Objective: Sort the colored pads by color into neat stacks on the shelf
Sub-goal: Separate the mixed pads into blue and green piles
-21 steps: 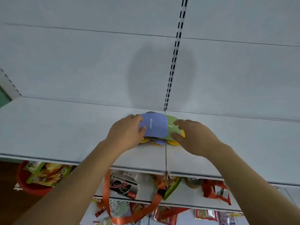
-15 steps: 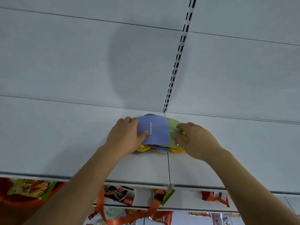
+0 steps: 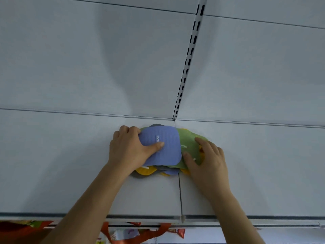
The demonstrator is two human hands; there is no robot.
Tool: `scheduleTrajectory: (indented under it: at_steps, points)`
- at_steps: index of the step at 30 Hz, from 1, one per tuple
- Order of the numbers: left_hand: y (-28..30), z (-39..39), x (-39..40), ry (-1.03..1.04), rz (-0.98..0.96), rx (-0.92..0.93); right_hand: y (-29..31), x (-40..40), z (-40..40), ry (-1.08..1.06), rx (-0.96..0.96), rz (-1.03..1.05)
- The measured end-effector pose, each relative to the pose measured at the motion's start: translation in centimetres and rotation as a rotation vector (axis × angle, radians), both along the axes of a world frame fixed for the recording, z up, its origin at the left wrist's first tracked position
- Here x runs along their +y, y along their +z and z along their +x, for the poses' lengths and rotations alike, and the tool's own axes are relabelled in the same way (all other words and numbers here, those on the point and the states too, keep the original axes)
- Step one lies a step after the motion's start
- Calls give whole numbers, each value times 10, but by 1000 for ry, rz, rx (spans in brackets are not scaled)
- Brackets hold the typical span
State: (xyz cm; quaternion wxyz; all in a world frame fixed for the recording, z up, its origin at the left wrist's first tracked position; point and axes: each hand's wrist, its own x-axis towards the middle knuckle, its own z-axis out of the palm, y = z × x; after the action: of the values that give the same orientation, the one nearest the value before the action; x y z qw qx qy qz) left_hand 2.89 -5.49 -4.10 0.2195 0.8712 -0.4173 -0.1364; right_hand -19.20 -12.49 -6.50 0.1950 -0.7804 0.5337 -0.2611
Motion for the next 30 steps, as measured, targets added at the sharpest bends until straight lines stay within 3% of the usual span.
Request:
scheduleTrajectory:
  at_steps: [6, 10, 14, 18, 21, 27, 30]
  points:
    - [14, -11, -1, 67, -62, 18, -4, 10, 5, -16, -127, -99]
    - [17, -20, 2, -21, -282, -12, -1, 2, 5, -24, -174, -13]
    - [17, -14, 7, -123, -301, -155, 7, -16, 4, -48, -184, 51]
    - [12, -10, 17, -189, -423, -60, 12, -17, 3, 35, -253, -82]
    - [15, -4, 23, -108, -464, 25, 9, -3, 2, 66, -265, -62]
    - [11, 10, 33, 56, -283, 70, 6, 3, 5, 86, -158, 28]
    - [10, 20, 34, 132, -351, 146, 10, 3, 4, 15, -192, -78]
